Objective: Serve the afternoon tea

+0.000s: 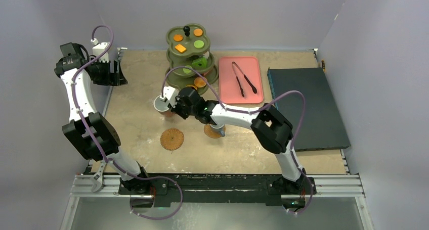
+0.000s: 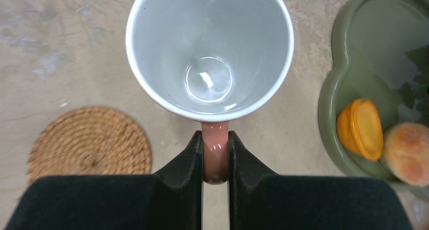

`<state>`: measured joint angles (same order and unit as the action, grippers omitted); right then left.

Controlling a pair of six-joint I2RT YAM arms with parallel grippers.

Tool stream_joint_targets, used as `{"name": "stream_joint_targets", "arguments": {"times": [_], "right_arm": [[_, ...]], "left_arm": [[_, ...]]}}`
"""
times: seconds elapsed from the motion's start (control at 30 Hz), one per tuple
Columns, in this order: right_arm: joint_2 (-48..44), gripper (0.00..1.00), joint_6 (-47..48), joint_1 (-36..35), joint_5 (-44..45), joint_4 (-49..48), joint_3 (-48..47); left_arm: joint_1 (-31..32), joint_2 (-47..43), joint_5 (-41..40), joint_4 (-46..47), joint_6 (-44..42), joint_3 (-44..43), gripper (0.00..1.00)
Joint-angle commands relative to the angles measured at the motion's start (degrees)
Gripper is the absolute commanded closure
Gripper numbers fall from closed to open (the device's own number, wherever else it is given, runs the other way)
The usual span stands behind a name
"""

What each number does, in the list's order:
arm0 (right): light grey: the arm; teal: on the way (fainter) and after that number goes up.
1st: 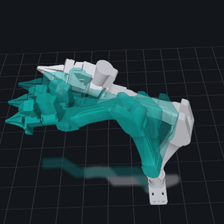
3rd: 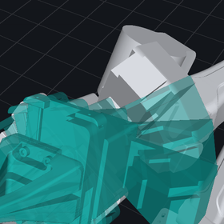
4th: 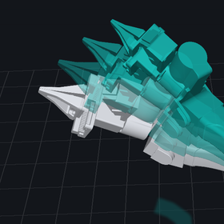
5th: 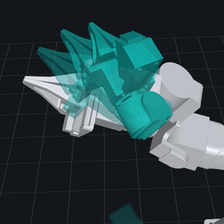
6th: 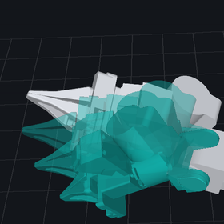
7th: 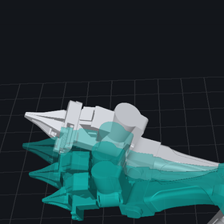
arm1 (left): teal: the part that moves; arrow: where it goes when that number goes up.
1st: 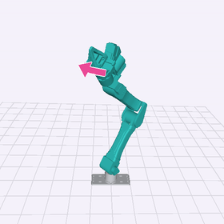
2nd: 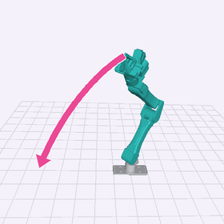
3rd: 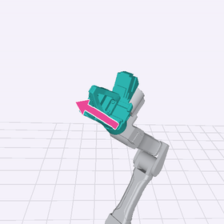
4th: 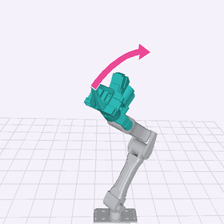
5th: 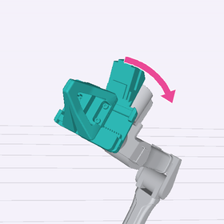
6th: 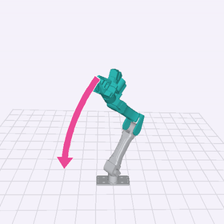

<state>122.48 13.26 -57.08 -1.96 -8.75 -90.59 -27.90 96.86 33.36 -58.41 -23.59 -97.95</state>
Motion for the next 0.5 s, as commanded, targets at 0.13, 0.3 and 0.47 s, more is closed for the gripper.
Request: {"name": "stream_joint_targets", "arguments": {"times": [0.13, 0.3, 0.47], "right_arm": [[-15.1, 1.0, -6.5, -5.6, 2.2, -4.6, 10.4], [-17.1, 1.0, -10.0, -8.9, 4.2, -5.3, 15.5], [-17.2, 1.0, -12.2, -10.2, 5.1, -5.7, 17.6]], "left_arm": [[-0.6, -0.9, 3.0, 0.3, -0.8, 2.8, 0.28], [-0.6, -1.4, 3.1, 1.8, -0.2, 5.3, 0.25], [-0.6, -2.0, 2.4, 3.2, 0.2, 6.6, 0.23]]}}
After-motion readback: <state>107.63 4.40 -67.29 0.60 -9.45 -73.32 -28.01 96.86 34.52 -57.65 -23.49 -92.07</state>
